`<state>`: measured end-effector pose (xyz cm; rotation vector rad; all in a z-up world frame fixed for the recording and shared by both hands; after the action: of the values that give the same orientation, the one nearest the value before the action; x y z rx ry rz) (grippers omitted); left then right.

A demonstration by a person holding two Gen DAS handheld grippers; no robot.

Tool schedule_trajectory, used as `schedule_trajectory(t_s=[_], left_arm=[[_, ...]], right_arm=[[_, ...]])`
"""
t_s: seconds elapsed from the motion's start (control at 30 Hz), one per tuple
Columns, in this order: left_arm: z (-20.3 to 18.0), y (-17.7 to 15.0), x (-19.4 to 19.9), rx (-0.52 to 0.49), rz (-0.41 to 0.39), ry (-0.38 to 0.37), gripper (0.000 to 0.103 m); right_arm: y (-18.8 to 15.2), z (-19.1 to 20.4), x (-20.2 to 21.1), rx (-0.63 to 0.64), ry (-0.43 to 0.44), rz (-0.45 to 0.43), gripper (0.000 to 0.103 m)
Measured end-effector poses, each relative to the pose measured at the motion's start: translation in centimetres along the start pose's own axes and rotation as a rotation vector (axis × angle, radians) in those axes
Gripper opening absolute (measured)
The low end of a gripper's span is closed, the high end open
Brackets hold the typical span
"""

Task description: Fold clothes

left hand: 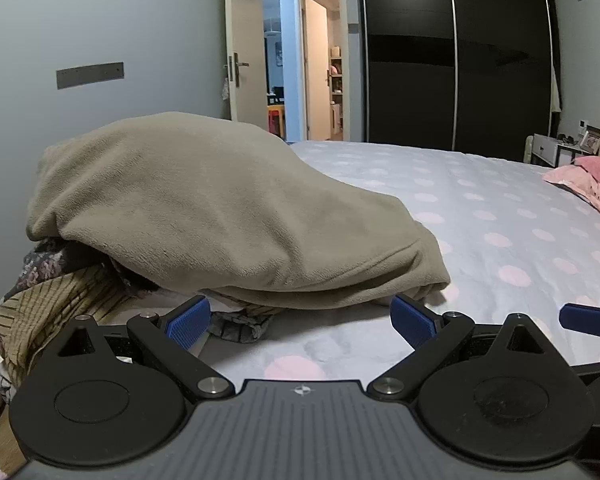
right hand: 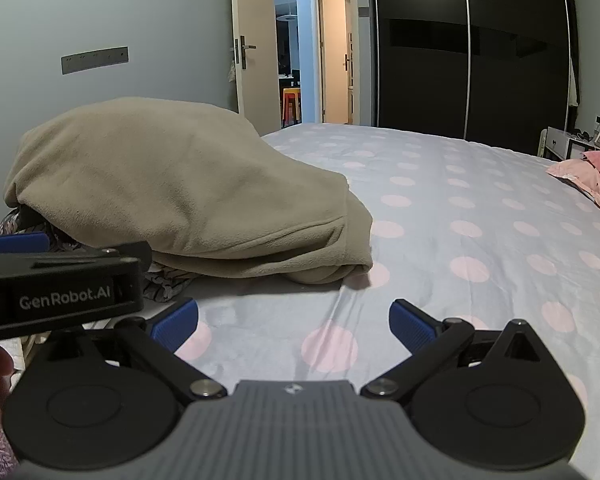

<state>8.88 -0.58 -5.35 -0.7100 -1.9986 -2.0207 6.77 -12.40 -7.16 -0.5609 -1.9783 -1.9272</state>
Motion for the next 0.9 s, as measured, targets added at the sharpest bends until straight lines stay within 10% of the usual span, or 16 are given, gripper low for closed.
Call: schedule_trajectory(t_s=[0.9], left_arm=[[0.0,-0.39,-0.11,0.02,0.017,0.0,0.099]], right_arm=[[-0.39,0.28,-0.2,0.014,-0.006,0.013,0.102]])
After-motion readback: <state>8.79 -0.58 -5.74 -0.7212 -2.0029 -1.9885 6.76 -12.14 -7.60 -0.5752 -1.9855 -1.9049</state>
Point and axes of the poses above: each gripper's, at about its wrist camera, not at the fingertips, and x roughly against the way its jaws point, z to its left, y to its top, the point moved 10 cm from there along -x, roughly the way its jaws point, and after that the axes turned 10 degrees about -y, right-handed, at the moved point
